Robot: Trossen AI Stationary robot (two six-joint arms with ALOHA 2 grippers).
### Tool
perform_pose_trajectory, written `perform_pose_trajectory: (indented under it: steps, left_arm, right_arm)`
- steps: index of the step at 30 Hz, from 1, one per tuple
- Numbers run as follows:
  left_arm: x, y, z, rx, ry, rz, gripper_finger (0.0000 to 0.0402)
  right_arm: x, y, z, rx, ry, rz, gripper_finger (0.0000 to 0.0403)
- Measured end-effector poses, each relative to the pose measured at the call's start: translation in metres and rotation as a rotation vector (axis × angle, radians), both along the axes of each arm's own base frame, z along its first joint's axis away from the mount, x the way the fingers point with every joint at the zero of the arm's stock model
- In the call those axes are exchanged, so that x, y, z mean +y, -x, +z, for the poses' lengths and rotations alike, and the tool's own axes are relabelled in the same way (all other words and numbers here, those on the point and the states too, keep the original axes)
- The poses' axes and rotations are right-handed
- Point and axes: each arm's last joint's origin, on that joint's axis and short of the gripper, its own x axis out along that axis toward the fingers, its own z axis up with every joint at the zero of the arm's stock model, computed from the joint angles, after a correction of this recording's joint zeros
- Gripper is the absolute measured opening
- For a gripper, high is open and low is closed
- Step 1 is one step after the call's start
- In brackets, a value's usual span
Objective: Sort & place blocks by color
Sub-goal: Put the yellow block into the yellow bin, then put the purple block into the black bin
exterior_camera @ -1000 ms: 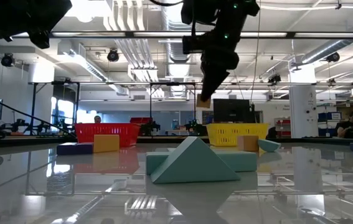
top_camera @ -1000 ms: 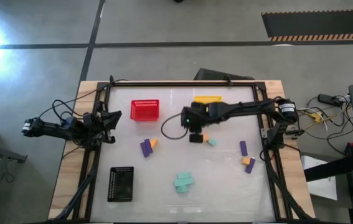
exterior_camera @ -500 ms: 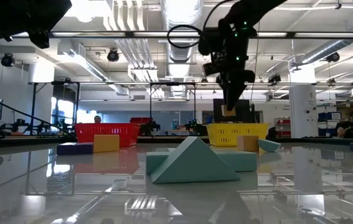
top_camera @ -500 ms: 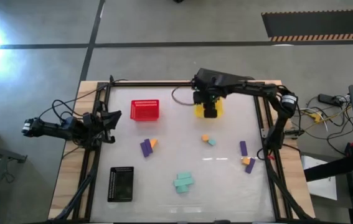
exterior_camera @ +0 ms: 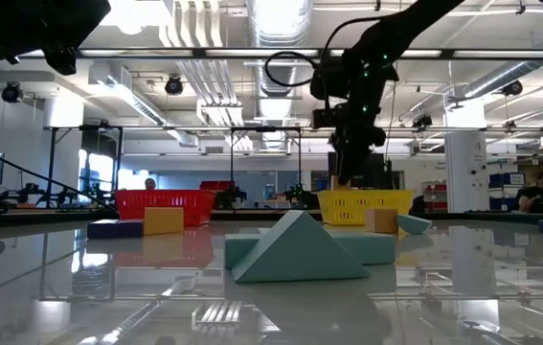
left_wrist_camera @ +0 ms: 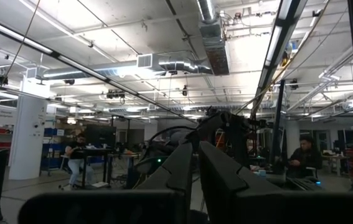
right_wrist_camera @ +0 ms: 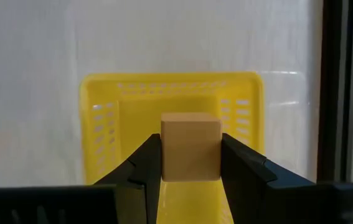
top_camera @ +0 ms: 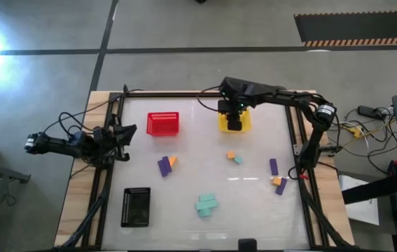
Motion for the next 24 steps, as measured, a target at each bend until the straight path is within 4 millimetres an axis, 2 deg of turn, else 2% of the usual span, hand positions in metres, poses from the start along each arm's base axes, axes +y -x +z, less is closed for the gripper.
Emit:
perform_pose_trajectory:
  steps: [4, 10, 14, 19, 24]
  left_arm:
    - [0.000, 0.000, 0.000, 0.000, 0.000, 0.000, 0.0012]
    - [0.000, 0.000, 0.000, -0.001, 0.000, 0.000, 0.0012]
    - [0.000, 0.000, 0.000, -0.005, 0.001, 0.000, 0.0012]
    - [0.000, 0.000, 0.000, -0.004, 0.001, 0.000, 0.0012]
    - [0.000, -0.001, -0.001, 0.004, 0.016, -0.009, 0.0012]
  right_arm:
    - [0.001, 0.002, -0.010, -0.002, 0.010, -0.002, 0.0121]
    - [0.000, 0.002, -0.013, -0.022, -0.001, -0.055, 0.0179]
    - [0.000, 0.001, -0.010, -0.024, -0.009, -0.076, 0.0195]
    - [0.001, 0.000, 0.003, -0.050, -0.020, -0.129, 0.0198]
    - [0.022, 0.002, 0.030, -0.126, -0.028, -0.166, 0.0199]
